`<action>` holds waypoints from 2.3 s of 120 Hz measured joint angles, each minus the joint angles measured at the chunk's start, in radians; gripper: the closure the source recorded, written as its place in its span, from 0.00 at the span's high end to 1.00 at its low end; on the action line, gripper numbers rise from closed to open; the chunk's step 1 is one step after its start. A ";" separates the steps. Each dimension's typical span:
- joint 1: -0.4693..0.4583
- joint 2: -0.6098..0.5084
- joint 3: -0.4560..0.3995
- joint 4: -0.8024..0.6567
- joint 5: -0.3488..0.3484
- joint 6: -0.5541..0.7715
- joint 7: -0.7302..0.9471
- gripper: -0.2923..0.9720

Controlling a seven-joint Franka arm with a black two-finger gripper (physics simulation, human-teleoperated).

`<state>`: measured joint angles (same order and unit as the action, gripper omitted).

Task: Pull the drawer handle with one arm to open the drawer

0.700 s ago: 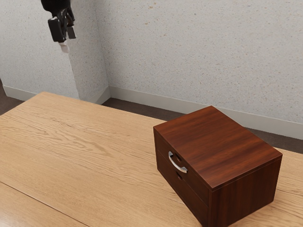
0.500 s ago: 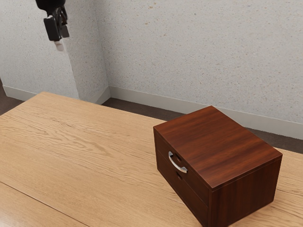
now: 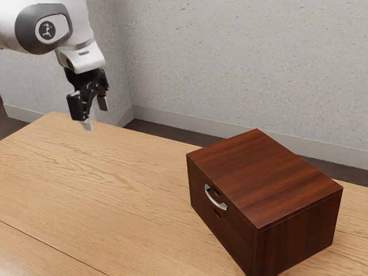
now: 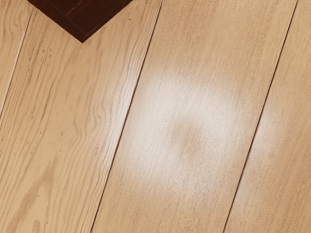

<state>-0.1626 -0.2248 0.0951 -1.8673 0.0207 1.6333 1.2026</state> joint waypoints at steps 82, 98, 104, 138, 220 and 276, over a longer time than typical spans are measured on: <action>-0.103 0.072 -0.046 -0.325 -0.286 0.586 0.496 0.65; -0.143 0.092 -0.047 -0.357 -0.306 0.674 0.557 0.53; -0.161 0.096 -0.048 -0.372 -0.316 0.709 0.577 0.50; -0.213 0.152 -0.051 -0.384 -0.363 0.842 0.663 0.42; -0.319 0.223 -0.051 -0.445 -0.482 1.062 0.763 0.40; -0.329 0.296 -0.051 -0.438 -0.506 1.125 0.789 0.39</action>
<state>-0.4915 0.0712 0.0446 -2.3050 -0.4858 2.7587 1.9912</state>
